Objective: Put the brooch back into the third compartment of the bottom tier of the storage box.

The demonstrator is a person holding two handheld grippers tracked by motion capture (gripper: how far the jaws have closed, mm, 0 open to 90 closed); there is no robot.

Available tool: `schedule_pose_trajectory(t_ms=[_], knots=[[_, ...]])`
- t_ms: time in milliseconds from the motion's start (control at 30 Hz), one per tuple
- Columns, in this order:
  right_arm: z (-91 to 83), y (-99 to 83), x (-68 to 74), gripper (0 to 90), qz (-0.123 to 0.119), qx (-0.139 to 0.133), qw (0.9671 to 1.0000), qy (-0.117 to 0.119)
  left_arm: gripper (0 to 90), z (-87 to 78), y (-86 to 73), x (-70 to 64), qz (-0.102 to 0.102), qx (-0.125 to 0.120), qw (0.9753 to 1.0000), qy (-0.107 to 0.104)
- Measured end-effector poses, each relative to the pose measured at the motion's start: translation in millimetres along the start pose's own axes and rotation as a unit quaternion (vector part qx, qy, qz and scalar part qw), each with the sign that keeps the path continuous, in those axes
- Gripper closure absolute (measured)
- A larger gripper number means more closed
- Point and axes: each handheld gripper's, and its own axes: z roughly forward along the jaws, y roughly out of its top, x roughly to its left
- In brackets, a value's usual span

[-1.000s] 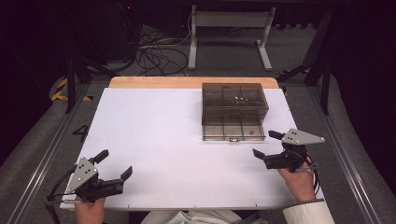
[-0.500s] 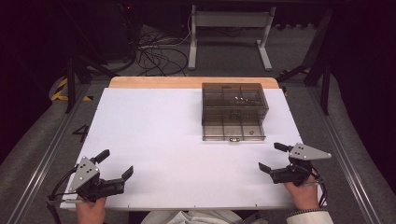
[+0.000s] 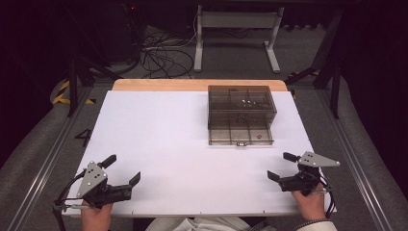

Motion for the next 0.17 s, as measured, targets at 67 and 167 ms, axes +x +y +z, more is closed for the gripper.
schedule_pose_trajectory(t_ms=[67, 167], knots=[[1.2, 0.2, 2.3, 0.0, -0.016, -0.001, 0.9999, -0.003, 3.0, -0.1, -0.3, 0.2, -0.001, -0.002, 1.0, 0.0], [1.7, -0.8, 4.4, 0.0, -0.031, 0.008, 0.9995, -0.001, 3.0, 0.2, -0.4, 0.5, -0.002, -0.002, 1.0, 0.001]])
